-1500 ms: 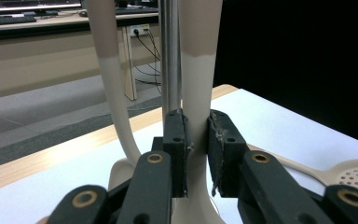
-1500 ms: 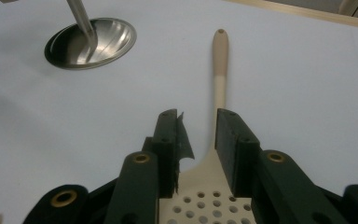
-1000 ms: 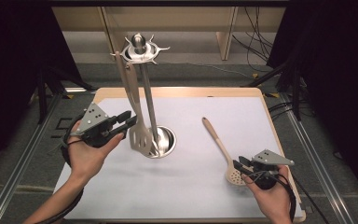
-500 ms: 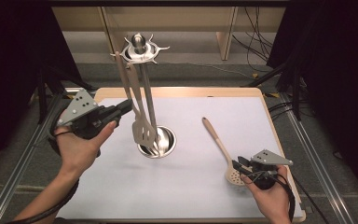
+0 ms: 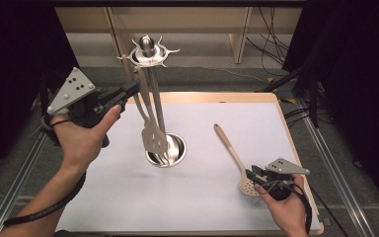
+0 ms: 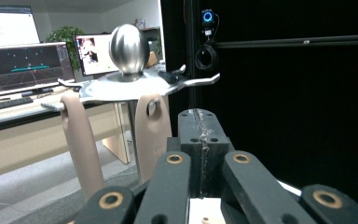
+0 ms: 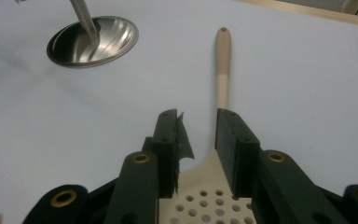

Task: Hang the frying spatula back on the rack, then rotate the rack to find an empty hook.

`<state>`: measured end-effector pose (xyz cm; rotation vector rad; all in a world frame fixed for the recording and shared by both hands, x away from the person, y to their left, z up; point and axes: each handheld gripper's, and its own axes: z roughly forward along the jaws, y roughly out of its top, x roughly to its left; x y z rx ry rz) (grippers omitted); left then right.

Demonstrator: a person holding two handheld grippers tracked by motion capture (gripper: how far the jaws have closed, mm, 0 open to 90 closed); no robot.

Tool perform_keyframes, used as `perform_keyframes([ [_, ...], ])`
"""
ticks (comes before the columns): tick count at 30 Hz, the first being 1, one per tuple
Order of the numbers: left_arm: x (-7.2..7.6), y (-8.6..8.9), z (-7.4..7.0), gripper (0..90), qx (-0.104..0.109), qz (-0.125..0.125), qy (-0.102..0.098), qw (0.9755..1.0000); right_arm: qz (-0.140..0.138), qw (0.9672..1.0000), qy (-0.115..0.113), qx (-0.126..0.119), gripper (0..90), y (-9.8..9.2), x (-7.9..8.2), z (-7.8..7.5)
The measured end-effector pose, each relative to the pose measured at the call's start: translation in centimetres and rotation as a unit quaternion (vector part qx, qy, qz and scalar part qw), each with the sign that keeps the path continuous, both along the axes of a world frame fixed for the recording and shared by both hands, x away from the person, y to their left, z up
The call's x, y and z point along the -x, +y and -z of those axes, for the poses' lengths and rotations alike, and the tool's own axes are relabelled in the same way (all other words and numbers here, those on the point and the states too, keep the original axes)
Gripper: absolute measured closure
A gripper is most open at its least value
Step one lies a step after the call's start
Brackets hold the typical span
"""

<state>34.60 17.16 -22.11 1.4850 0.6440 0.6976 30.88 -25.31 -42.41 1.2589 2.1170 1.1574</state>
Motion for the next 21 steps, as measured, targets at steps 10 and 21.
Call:
perform_keyframes([
  [10, -0.43, 0.37, -0.37, 89.6, 0.008, -0.004, -0.002, 1.0000, 0.007, 0.9999, 0.011, -0.003, 70.3, 0.28, -0.24, -0.02],
  [21, -0.15, 0.33, -0.71, 89.5, 0.014, -0.015, -0.014, 0.9997, 0.009, 0.9998, 0.013, -0.009, 70.3, 0.15, 0.01, -0.19],
])
